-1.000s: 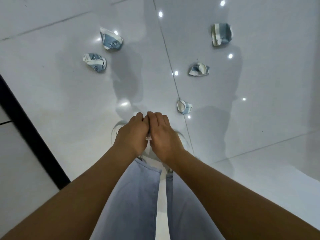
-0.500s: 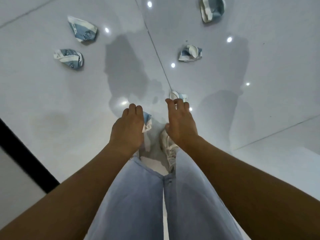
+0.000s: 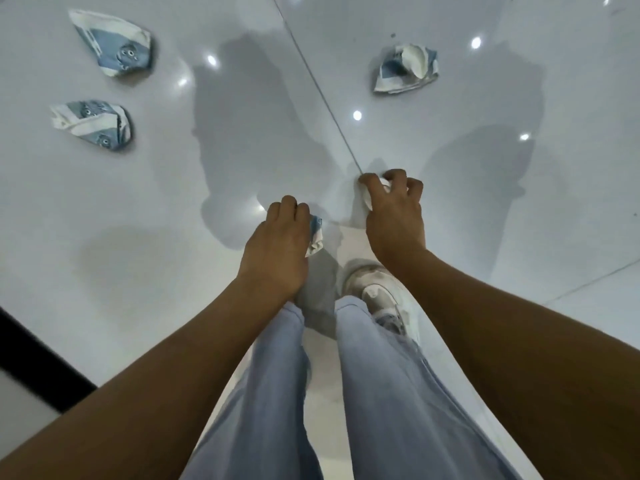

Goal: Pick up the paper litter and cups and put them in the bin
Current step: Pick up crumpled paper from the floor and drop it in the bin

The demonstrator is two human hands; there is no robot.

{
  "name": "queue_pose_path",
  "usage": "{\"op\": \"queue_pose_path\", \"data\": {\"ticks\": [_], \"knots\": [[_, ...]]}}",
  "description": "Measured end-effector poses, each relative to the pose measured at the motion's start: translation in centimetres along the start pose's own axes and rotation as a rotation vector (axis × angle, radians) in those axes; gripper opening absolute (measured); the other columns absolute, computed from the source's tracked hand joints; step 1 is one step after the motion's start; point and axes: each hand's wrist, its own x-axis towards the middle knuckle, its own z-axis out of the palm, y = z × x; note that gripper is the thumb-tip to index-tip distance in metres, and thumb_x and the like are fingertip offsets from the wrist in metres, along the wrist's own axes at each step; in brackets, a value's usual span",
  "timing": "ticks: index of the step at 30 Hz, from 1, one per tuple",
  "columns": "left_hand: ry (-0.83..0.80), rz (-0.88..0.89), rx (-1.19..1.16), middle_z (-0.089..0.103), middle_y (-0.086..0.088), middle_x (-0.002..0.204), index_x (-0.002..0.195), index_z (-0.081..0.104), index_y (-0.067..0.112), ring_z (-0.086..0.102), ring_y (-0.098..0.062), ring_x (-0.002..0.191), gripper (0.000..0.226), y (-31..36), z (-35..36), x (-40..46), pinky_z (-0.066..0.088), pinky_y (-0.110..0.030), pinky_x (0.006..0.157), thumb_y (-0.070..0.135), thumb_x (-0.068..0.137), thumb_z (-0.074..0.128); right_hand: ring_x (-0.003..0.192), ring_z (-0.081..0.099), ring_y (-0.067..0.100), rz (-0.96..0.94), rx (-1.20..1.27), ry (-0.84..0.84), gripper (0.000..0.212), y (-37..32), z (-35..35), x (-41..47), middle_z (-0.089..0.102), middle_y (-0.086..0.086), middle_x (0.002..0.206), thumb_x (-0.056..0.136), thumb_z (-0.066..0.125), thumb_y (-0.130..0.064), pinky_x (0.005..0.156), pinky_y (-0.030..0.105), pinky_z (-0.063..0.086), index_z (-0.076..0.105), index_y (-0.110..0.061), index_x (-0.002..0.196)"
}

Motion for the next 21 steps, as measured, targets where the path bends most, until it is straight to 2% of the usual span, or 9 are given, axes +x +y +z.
{"op": "queue_pose_path", "data": {"ticks": [4,9,14,21], "knots": [[0.009,0.028,-0.006,0.047,-0.008,0.126,0.130,0.043,0.011,0.047,-0.021,0.112,0.057,0.6,-2.0,-0.8,0.047,-0.028,0.087,0.024,0.082,0.071,0.132,0.030,0.030,-0.009,0.059,-0.085,0.057,-0.6,-2.8,-1.7,0.036,0.009,0.144,0.091,0.059,-0.002,0.099,0.040,0.046,0.042,-0.027,0.140],[0.005,0.079,0.018,0.045,-0.007,0.124,0.134,0.040,0.013,0.046,-0.021,0.112,0.058,3.7,-8.9,-5.4,0.044,-0.024,0.081,0.030,0.085,0.068,0.134,0.028,0.025,0.021,0.142,-0.093,0.060,-3.3,-10.1,-7.3,0.037,0.004,0.145,0.091,0.058,-0.001,0.095,0.032,0.047,0.042,-0.030,0.140],[0.017,0.165,0.066,0.046,-0.012,0.118,0.125,0.046,0.008,0.045,-0.028,0.108,0.055,8.2,-19.4,-12.6,0.047,-0.035,0.074,0.031,0.081,0.071,0.132,0.025,0.024,0.024,0.196,-0.076,0.064,-5.9,-21.4,-15.8,0.034,0.001,0.145,0.087,0.053,0.003,0.089,0.033,0.050,0.041,-0.033,0.139],[0.027,0.325,0.267,0.046,-0.013,0.120,0.125,0.045,0.007,0.044,-0.028,0.110,0.051,15.0,-34.3,-22.6,0.044,-0.034,0.075,0.027,0.084,0.067,0.130,0.031,0.028,0.152,0.250,0.088,0.064,-9.3,-37.7,-27.9,0.038,0.003,0.144,0.086,0.052,0.005,0.091,0.033,0.046,0.042,-0.031,0.139]]}}
